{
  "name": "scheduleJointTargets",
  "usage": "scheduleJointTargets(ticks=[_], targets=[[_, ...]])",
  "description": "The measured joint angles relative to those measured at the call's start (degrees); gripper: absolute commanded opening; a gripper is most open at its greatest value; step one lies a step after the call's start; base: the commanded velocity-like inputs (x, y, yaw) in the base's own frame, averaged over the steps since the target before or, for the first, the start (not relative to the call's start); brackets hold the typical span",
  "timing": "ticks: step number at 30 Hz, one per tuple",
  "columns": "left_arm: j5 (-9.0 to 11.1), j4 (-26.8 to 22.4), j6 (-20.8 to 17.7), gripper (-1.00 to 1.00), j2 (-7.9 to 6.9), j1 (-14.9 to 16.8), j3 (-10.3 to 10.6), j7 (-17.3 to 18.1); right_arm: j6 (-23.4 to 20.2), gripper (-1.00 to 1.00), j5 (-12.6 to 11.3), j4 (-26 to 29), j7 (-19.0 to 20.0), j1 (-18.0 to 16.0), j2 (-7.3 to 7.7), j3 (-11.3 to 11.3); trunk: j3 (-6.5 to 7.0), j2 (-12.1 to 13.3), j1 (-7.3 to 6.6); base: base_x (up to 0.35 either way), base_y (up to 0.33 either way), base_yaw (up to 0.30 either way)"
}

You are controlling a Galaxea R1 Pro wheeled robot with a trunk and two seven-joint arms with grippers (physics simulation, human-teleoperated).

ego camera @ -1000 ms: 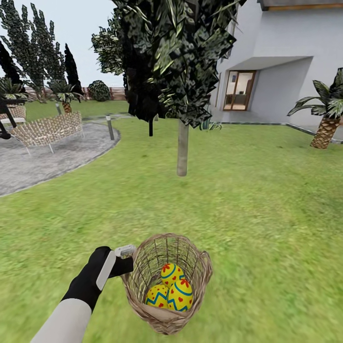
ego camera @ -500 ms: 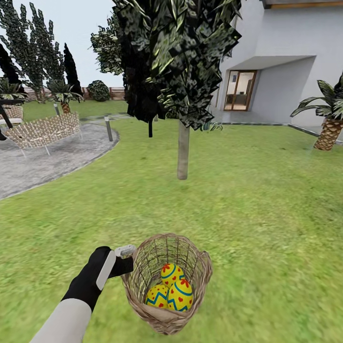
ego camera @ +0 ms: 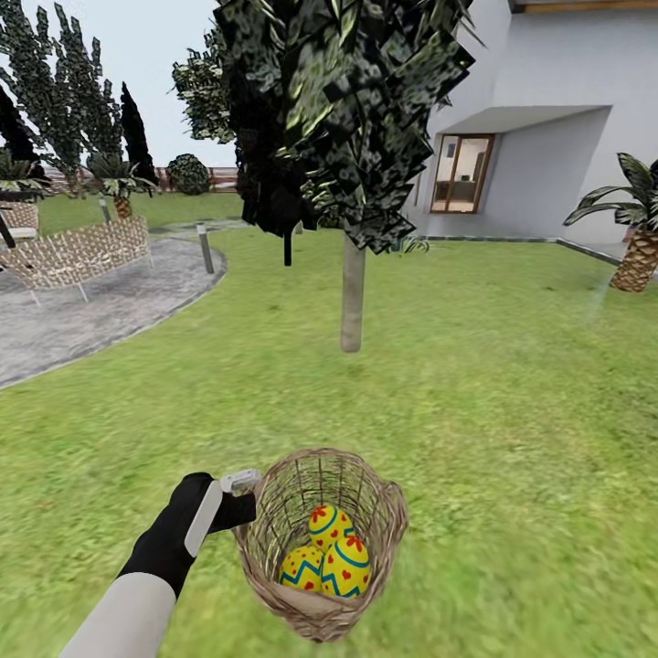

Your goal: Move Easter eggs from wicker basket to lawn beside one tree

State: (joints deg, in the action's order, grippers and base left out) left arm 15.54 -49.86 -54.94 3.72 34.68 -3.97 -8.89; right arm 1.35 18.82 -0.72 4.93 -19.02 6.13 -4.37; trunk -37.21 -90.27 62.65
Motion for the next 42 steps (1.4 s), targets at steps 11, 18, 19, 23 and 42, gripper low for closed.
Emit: scheduleJointTargets(ticks=[11, 18, 19, 23, 42], targets=[[-0.01, 0.0, -0.02, -1.0, 0.0, 0.0, 0.0, 0.0, 0.0, 1.0, 0.0, 0.01, 0.0, 0.0, 0.0, 0.0, 0.0, 0.0, 0.0, 0.323, 0.0, 0.0], [-0.01, 0.0, -0.01, -1.0, 0.0, 0.0, 0.0, 0.0, 0.0, 1.0, 0.0, 0.0, 0.0, 0.0, 0.0, 0.0, 0.0, 0.0, 0.0, 0.322, 0.0, 0.0], [-0.01, 0.0, -0.02, -1.0, 0.0, 0.0, 0.0, 0.0, 0.0, 1.0, 0.0, 0.0, 0.0, 0.0, 0.0, 0.0, 0.0, 0.0, 0.0, 0.323, 0.0, 0.0], [0.0, 0.0, -0.03, -1.0, 0.0, 0.0, 0.0, 0.0, 0.0, 1.0, 0.0, 0.01, 0.0, 0.0, 0.0, 0.0, 0.0, 0.0, 0.0, 0.323, 0.0, 0.0], [-0.03, 0.0, -0.05, -1.0, 0.04, 0.0, 0.05, 0.0, 0.0, 1.0, 0.0, 0.0, 0.0, 0.0, 0.0, 0.0, 0.0, 0.0, 0.0, 0.323, 0.0, 0.0]])
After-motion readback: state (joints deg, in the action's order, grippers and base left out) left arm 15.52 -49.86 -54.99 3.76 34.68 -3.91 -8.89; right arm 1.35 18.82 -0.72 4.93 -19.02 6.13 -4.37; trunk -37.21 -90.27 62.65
